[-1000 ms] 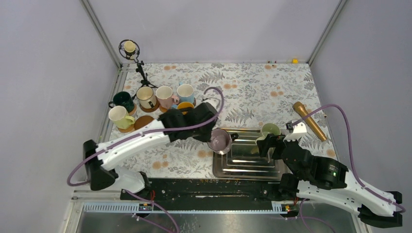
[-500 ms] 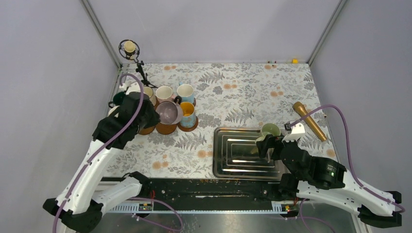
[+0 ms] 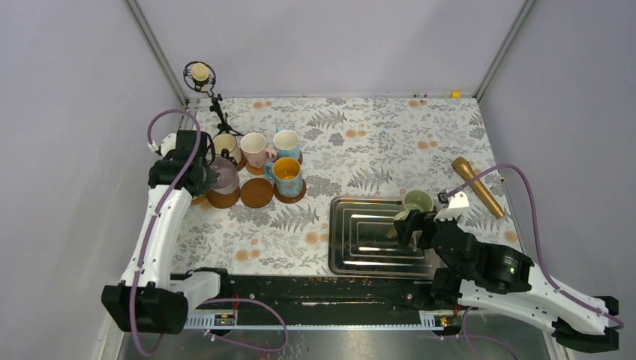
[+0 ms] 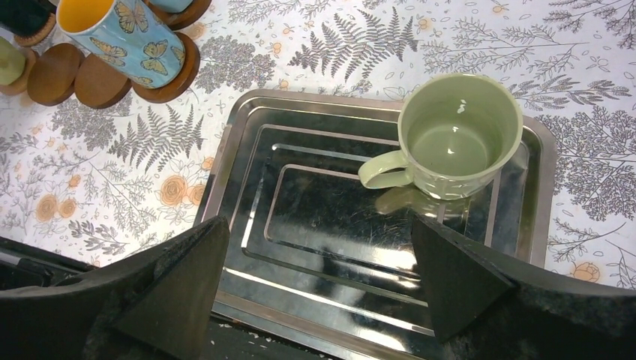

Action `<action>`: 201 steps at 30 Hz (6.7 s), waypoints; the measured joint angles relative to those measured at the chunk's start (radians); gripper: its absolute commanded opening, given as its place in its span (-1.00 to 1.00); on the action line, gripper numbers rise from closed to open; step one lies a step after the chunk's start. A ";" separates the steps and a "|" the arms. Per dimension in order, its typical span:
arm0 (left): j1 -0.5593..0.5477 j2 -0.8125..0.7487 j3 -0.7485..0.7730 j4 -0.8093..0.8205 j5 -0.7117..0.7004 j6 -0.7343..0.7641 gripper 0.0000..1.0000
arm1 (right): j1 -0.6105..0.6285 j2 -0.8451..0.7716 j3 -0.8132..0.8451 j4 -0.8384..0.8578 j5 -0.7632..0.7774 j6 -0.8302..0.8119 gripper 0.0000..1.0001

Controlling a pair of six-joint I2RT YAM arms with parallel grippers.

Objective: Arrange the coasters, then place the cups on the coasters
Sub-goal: Place the cup on the coaster, then pick up the cup from the tray.

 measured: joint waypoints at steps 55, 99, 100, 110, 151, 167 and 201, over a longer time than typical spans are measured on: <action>0.129 0.368 -0.084 0.193 -0.003 -0.050 -1.00 | 0.000 -0.074 0.005 -0.025 0.026 -0.029 0.99; 0.134 0.388 -0.084 0.180 -0.031 -0.072 -0.76 | 0.000 -0.124 0.006 -0.043 0.026 -0.021 0.99; 0.134 0.388 -0.084 0.180 -0.031 -0.072 -0.75 | 0.000 -0.125 0.006 -0.043 0.026 -0.020 0.99; 0.136 0.386 -0.069 0.179 -0.050 -0.072 -0.61 | 0.000 -0.132 0.006 -0.043 0.026 -0.011 0.99; -0.056 0.297 -0.225 0.422 0.245 0.053 -0.51 | 0.000 -0.122 0.006 -0.045 0.016 -0.003 0.99; -0.019 0.370 -0.147 0.410 0.124 0.059 -0.50 | 0.000 -0.132 0.008 -0.049 0.016 -0.003 0.99; -0.140 -0.027 -0.100 0.312 0.480 0.354 0.97 | -0.056 0.406 0.188 -0.107 0.000 -0.178 0.35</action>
